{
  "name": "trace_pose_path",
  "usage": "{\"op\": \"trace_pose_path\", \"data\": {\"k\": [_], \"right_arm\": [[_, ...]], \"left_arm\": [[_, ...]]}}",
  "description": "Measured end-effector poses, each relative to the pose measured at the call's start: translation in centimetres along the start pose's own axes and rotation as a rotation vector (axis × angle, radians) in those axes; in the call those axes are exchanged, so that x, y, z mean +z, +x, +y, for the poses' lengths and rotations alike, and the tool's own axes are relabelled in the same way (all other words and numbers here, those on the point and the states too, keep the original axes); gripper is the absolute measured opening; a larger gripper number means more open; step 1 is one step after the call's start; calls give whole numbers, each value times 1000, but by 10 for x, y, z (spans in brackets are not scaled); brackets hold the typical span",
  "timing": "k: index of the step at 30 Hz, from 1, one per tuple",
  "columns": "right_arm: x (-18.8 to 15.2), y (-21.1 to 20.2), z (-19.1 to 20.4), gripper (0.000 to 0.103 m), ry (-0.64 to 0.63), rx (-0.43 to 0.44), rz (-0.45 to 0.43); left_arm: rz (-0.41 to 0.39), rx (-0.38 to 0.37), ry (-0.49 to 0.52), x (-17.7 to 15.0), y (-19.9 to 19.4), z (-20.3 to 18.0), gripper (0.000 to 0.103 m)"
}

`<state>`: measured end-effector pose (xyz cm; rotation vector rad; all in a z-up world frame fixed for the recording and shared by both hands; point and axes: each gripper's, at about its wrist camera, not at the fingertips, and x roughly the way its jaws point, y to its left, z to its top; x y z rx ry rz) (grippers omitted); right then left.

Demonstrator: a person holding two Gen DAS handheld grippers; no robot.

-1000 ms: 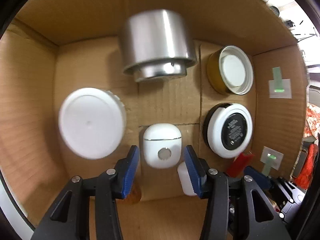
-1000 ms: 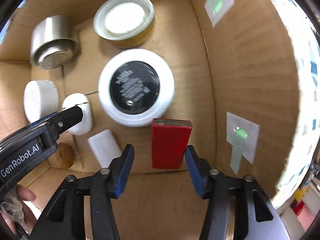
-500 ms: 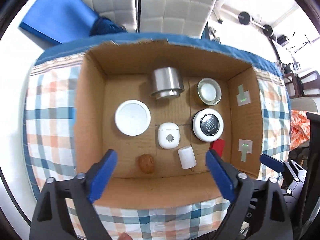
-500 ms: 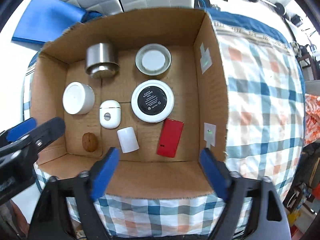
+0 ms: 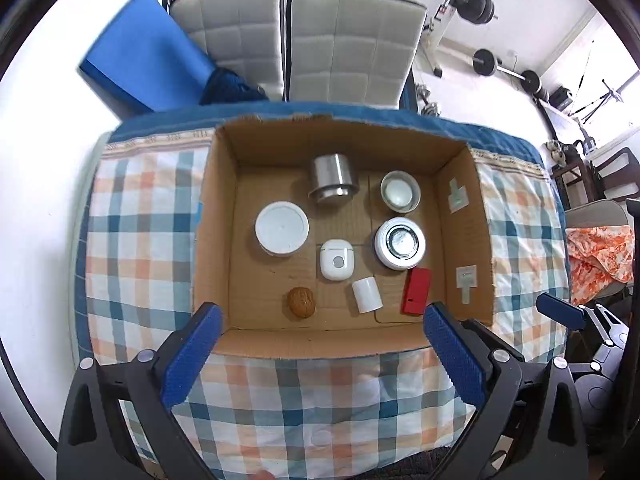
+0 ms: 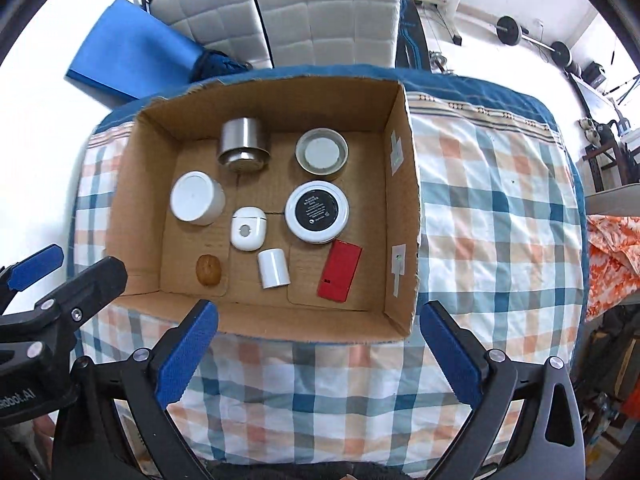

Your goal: Organize rigid objects

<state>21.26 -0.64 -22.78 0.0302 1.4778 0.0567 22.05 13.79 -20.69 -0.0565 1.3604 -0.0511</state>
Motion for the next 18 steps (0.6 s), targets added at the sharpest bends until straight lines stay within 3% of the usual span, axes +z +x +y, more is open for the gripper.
{"op": "trace_pose_path", "data": {"k": [6, 12, 18], "right_arm": [[-20, -58, -4, 103, 0, 30, -98], [-44, -123, -13, 103, 11, 41, -210], [-66, -177, -15, 103, -1, 30, -302]], "left_arm": [[-125, 44, 9, -15, -56, -11, 103], [-201, 15, -30, -30, -108, -14, 103], [-276, 36, -36, -44, -149, -21, 103]]}}
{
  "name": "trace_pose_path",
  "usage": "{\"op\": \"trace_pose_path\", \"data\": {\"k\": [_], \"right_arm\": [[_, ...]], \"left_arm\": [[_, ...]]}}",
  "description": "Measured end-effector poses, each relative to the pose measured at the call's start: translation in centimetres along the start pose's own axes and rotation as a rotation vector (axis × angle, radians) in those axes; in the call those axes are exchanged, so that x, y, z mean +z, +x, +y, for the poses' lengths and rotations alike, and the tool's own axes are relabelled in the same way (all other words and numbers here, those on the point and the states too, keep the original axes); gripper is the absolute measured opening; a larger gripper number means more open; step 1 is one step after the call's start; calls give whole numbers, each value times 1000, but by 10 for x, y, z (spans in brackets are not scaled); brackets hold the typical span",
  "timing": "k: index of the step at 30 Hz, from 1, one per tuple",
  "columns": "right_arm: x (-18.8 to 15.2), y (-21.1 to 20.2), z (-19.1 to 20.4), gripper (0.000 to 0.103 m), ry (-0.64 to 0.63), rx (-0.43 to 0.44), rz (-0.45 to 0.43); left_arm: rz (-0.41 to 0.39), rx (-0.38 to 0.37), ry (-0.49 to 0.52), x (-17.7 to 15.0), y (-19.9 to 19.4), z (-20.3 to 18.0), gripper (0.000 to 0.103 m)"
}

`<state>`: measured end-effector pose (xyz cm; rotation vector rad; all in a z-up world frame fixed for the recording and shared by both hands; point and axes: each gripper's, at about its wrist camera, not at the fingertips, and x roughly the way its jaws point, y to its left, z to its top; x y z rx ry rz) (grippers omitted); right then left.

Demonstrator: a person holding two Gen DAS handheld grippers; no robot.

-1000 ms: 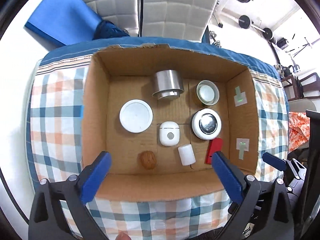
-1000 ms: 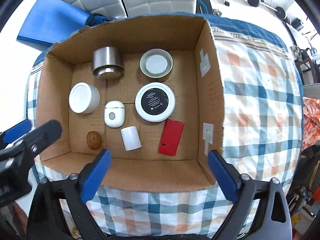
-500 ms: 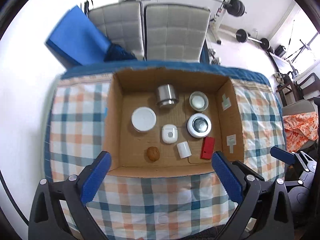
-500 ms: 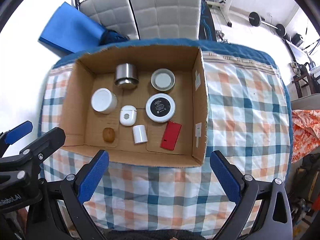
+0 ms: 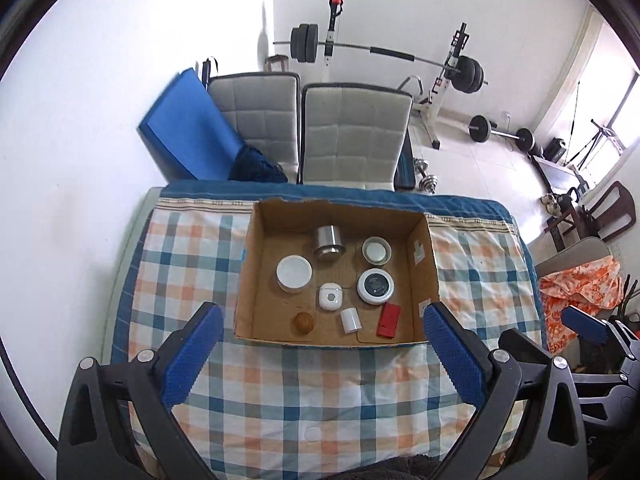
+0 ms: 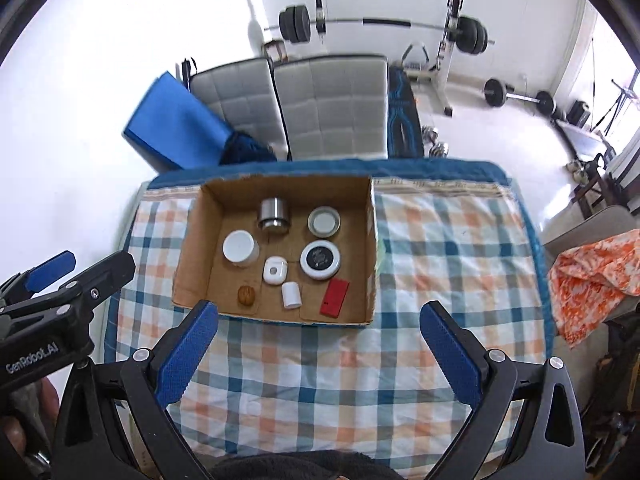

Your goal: Organize rigid objects

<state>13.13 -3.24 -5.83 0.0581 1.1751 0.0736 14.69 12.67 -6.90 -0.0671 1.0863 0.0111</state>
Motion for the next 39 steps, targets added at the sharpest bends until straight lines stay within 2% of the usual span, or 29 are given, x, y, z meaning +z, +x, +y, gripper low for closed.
{"op": "trace_pose_path", "data": {"k": [6, 12, 25, 39], "right_arm": [[-2, -39, -6, 103, 20, 5, -63], [-7, -64, -10, 103, 22, -11, -104], [-14, -89, -17, 103, 30, -49, -143], [-19, -96, -18, 103, 42, -56, -145]], "left_arm": [[-65, 26, 45, -4, -31, -10, 103], [-62, 1, 49, -13, -45, -14, 103], [-87, 1, 51, -21, -68, -16, 103], [-73, -5, 59, -27, -70, -15, 103]]}}
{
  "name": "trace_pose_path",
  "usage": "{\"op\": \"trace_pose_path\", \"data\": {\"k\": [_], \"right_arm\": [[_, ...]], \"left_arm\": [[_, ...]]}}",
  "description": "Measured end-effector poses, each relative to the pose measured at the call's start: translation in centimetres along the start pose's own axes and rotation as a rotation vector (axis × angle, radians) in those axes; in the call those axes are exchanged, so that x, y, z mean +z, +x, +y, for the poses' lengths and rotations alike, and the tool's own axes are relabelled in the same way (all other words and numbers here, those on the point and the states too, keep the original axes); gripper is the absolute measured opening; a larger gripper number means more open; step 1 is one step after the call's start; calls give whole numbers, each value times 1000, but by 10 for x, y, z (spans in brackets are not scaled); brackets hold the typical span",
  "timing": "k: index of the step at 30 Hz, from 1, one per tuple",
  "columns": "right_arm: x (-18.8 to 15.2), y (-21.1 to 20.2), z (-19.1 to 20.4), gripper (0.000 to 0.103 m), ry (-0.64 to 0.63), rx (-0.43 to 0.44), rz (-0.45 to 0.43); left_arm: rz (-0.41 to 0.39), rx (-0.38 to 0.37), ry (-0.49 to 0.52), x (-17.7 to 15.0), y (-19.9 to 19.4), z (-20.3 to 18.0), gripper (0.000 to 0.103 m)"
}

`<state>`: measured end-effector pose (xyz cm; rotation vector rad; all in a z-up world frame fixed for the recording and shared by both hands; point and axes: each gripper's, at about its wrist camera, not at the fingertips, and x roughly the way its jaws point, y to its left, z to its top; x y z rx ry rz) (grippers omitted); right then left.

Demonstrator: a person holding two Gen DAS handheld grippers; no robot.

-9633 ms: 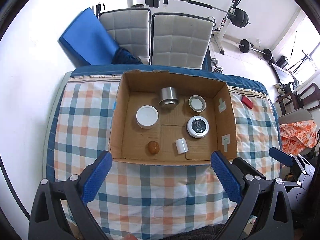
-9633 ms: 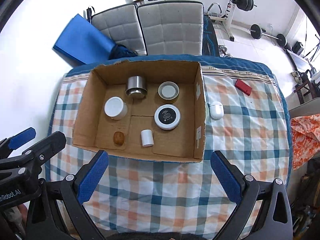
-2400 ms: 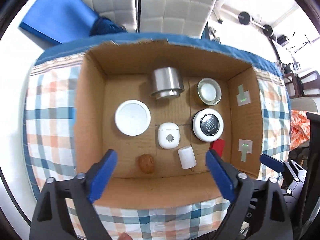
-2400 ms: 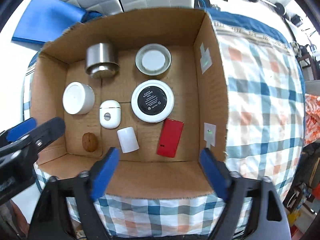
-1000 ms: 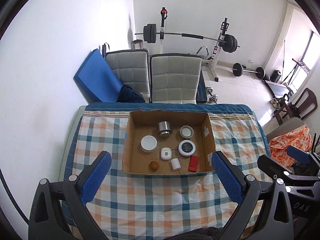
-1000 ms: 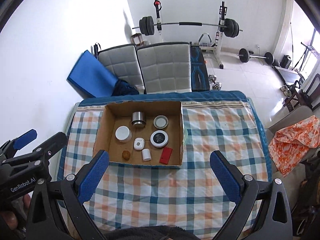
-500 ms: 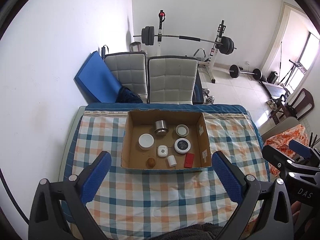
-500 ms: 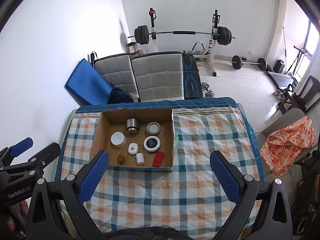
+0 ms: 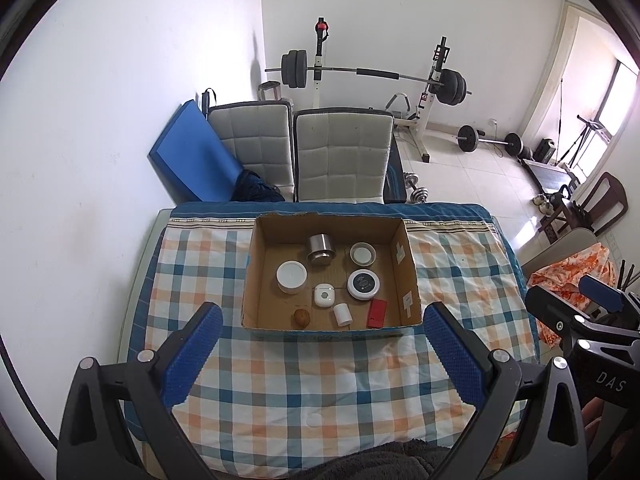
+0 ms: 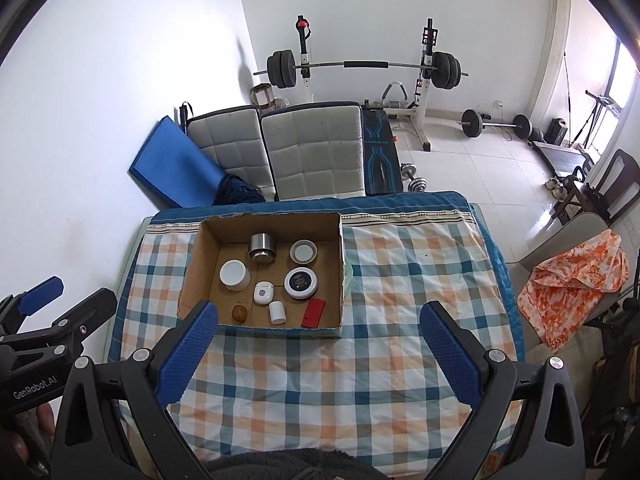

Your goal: Organize rigid objects

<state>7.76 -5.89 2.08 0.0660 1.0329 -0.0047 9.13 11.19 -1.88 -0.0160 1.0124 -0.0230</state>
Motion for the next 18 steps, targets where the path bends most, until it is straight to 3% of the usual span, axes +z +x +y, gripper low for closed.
{"op": "trace_pose_path", "data": {"k": [18], "right_arm": [[-8, -9, -1, 103, -11, -3, -14]], "left_arm": [[1, -1, -2, 1, -3, -3, 103]]}}
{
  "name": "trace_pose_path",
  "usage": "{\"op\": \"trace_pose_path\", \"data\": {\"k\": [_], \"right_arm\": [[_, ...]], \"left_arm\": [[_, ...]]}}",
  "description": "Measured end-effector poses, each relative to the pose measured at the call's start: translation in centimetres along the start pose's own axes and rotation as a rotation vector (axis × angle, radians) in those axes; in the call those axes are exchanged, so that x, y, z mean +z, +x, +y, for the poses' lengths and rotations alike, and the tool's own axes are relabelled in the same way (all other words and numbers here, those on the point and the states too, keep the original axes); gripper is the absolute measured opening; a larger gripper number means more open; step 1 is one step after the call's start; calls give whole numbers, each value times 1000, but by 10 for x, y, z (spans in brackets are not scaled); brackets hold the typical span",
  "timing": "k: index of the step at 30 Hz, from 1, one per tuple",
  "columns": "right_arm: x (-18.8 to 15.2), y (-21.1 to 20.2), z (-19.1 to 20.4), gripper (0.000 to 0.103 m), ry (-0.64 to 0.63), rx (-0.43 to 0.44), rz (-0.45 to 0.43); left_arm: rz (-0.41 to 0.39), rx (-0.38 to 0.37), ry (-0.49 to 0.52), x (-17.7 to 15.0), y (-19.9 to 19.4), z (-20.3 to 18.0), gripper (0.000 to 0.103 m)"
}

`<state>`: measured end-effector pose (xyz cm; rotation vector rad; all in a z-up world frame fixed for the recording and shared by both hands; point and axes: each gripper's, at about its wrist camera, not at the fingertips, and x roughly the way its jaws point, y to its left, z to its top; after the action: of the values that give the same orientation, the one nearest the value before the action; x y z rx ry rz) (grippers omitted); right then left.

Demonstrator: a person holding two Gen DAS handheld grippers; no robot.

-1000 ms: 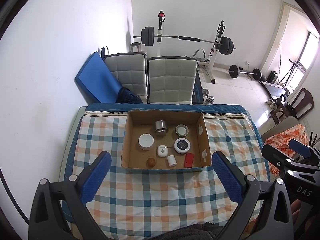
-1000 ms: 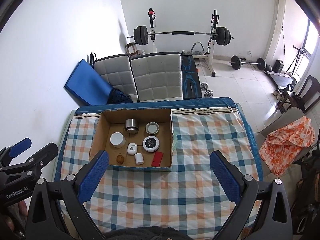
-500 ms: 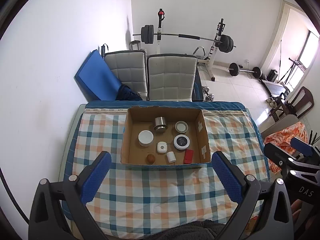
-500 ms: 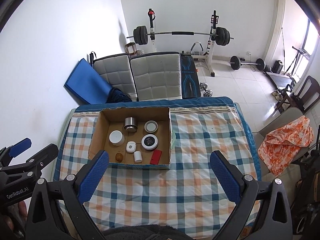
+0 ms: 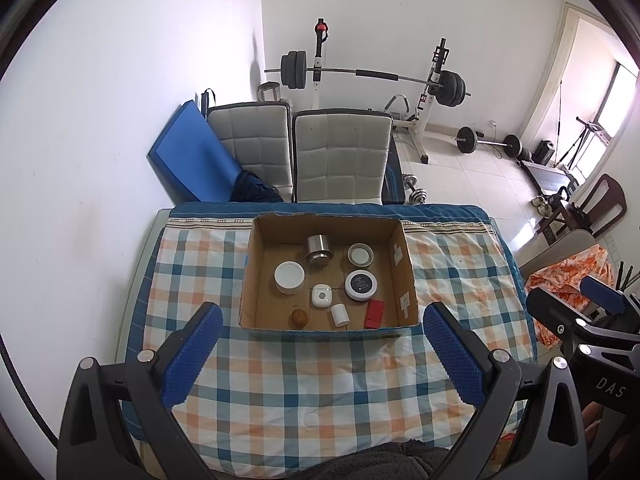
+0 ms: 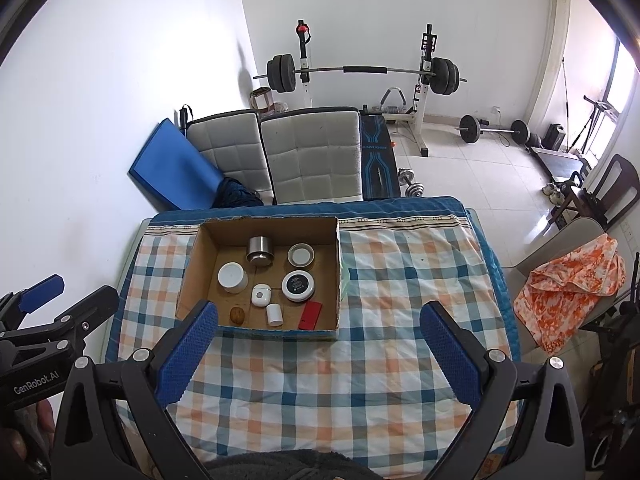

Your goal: Organize rigid objects

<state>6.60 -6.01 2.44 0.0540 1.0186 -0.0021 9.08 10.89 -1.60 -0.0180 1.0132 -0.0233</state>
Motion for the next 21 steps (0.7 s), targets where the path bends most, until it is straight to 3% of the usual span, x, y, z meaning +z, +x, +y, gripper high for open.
{"op": "trace_pose_path", "data": {"k": [21], "right_arm": [[5, -1, -2, 103, 10, -3, -7]], "left_arm": [[-6, 8, 0, -1, 0, -5, 103]]}}
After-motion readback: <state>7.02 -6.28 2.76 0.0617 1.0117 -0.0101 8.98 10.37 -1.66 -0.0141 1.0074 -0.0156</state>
